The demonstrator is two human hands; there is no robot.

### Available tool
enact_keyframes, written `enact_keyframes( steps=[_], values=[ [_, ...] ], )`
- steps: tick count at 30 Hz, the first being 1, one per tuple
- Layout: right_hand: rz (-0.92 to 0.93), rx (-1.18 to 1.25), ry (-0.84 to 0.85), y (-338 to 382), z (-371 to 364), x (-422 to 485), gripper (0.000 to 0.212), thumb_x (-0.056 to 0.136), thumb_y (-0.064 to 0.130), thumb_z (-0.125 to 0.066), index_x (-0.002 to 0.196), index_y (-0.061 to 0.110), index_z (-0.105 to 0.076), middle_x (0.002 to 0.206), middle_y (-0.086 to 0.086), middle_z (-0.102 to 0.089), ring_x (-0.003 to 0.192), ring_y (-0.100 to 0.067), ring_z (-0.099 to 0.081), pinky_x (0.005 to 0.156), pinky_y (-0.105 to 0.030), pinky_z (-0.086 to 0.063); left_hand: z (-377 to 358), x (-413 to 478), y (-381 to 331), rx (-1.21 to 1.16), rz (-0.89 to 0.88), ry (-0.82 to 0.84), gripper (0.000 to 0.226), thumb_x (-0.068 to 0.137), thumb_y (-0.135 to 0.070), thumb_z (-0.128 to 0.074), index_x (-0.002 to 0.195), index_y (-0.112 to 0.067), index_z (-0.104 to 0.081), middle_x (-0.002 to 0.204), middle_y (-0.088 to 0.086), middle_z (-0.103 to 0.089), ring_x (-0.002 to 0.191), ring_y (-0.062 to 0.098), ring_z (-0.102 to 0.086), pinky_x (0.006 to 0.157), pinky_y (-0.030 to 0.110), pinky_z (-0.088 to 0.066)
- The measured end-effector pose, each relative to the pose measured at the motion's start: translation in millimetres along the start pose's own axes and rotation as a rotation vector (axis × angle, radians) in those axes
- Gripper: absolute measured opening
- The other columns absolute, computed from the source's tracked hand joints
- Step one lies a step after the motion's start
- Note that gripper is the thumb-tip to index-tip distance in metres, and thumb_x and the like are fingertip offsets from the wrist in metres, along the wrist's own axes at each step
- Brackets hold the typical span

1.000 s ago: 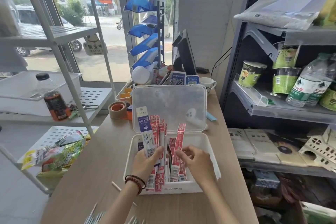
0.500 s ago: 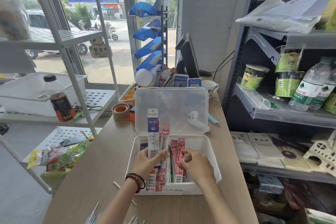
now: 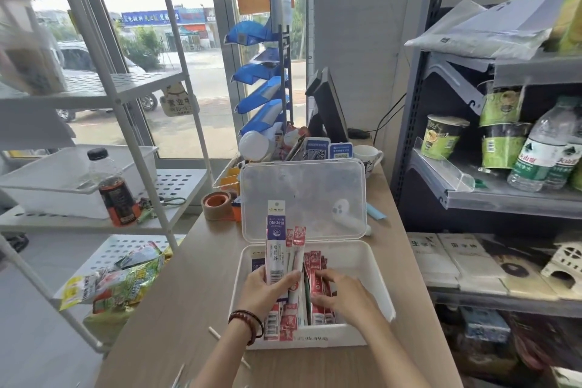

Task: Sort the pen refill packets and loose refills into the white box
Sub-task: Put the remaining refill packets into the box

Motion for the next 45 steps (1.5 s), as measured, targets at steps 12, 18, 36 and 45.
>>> enact_keyframes(
  steps=[12,18,36,45],
  values=[
    [0.134,0.102,-0.263,23.5,30.3,-21.3,0.055,0.084,0.075,-0.034,0.108,0.035,-0.062,0.109,0.015,-0.063,0.088,-0.001,-0.062,0.076,-0.024,-0.053,-4.9,-7.3,-6.8,0.15,-0.138,0.006,0.035,0.063,-0.042,-0.08,0.091,-0.027,-0.065,0.084,-0.006,-0.074,0.072,0.002,-0.07,0.06,0.016,-0.054],
    [0.168,0.169,-0.201,24.6,26.2,-21.7,0.048,0.081,0.073,-0.049,0.095,0.031,-0.068,0.085,0.015,-0.072,0.073,0.001,-0.067,0.07,-0.029,-0.06,-14.8,-10.9,-9.0,0.218,-0.164,0.113,0.04,0.062,-0.045,-0.079,0.095,-0.032,-0.062,0.084,-0.009,-0.073,0.073,0.001,-0.07,0.064,0.017,-0.056],
    [0.032,0.307,-0.395,11.6,42.4,-28.2,0.021,0.092,0.041,-0.059,0.083,0.024,-0.05,0.076,0.006,-0.062,0.065,-0.017,-0.064,0.063,-0.042,-0.057,0.8,-0.6,2.4,0.027,-0.026,0.024,0.04,0.069,-0.037,-0.079,0.103,-0.026,-0.061,0.094,-0.006,-0.072,0.085,0.008,-0.069,0.067,0.018,-0.053],
    [0.095,0.292,-0.161,11.9,26.9,-16.8,0.022,0.089,0.03,-0.062,0.093,0.05,-0.054,0.101,0.016,-0.063,0.066,-0.017,-0.069,0.073,-0.043,-0.059,-0.5,0.4,7.5,-0.096,0.113,0.102,0.037,0.077,-0.024,-0.074,0.108,-0.01,-0.059,0.085,0.007,-0.074,0.069,0.016,-0.072,0.066,0.03,-0.058]
  ],
)
Point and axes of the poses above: each hand's wrist, its own x-axis towards the middle knuckle, its own z-axis out of the back of the hand, y = z × x, the point moved 7 cm from there along x, towards the middle knuckle
